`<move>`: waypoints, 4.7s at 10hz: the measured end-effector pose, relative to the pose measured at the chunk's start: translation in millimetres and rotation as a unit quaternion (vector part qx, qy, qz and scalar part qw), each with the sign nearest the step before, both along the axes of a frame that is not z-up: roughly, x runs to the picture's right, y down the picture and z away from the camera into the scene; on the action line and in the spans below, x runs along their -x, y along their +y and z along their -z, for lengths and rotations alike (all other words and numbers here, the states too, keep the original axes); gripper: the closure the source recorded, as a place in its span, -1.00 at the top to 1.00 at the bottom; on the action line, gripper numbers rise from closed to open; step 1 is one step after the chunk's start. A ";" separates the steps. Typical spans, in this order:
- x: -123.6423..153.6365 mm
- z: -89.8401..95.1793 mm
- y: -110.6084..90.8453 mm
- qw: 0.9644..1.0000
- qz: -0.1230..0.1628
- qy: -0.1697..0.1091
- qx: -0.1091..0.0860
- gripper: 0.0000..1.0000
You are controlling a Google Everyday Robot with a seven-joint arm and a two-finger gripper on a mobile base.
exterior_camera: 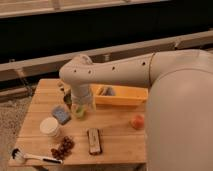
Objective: Place eraser in paper cup
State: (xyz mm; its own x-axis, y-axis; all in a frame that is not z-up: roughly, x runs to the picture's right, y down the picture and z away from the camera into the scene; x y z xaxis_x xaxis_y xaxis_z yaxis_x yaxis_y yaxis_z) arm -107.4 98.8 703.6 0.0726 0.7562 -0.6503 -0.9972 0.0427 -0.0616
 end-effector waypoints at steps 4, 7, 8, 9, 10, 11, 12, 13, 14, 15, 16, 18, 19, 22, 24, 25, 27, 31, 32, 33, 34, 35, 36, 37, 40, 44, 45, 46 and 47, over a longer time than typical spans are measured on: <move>-1.0 -0.6 1.3 1.000 0.000 0.001 0.001 0.30; -15.0 -9.3 34.2 1.000 0.002 -0.001 0.001 0.30; -17.8 -15.3 57.5 1.000 0.013 -0.005 -0.002 0.30; -17.2 -19.3 72.8 1.000 0.022 -0.012 -0.003 0.30; -19.4 -21.7 84.5 0.999 0.029 -0.014 -0.002 0.30; -24.4 -31.3 113.9 0.999 0.047 -0.019 0.001 0.30; -26.6 -32.5 117.7 0.999 0.051 -0.017 0.002 0.30; -28.9 -36.4 120.1 0.998 0.053 -0.014 0.004 0.30; -30.8 -41.5 123.7 0.998 0.055 -0.010 0.007 0.30; -32.1 -45.9 124.0 0.999 0.053 -0.008 0.008 0.30; -35.9 -51.9 124.6 0.999 0.052 -0.005 0.010 0.30; -37.6 -63.0 126.6 0.999 0.049 -0.007 0.016 0.30; -40.8 -71.9 128.1 0.999 0.046 -0.006 0.020 0.30; -37.1 -84.3 135.3 0.998 0.042 -0.019 0.039 0.30; -33.8 -92.2 143.8 0.997 0.045 -0.026 0.059 0.27; -33.8 -93.7 145.3 0.997 0.046 -0.025 0.063 0.17; -33.3 -97.0 148.7 0.995 0.046 -0.023 0.082 -0.26; -30.8 -83.2 137.0 0.995 0.037 -0.035 0.082 -0.96; -27.7 -72.6 127.8 0.995 0.034 -0.042 0.079 -1.00; -21.7 -60.5 116.2 0.995 0.036 -0.052 0.073 -1.00; -8.3 -46.2 99.8 0.995 0.041 -0.067 0.061 -1.00; 3.6 -36.1 87.4 0.994 0.045 -0.080 0.053 -1.00; 19.1 -21.7 68.1 0.994 0.050 -0.095 0.039 -1.00; 34.3 -6.9 47.5 0.992 0.054 -0.110 0.022 -1.00; 84.0 21.7 10.5 0.983 0.077 -0.164 -0.025 -1.00; 133.6 49.9 -13.3 0.958 0.130 -0.236 -0.095 -1.00; 135.7 48.9 -14.9 0.954 0.136 -0.245 -0.107 -1.00; 141.6 46.4 -14.6 0.949 0.143 -0.256 -0.117 -1.00; 149.6 43.6 -14.6 0.943 0.147 -0.270 -0.125 -1.00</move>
State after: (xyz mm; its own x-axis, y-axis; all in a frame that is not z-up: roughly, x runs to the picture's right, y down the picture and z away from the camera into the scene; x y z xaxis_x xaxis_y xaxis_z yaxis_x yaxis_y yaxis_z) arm -257.0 84.2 660.0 0.5723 0.7765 -0.2635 -0.7665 0.3924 -0.5083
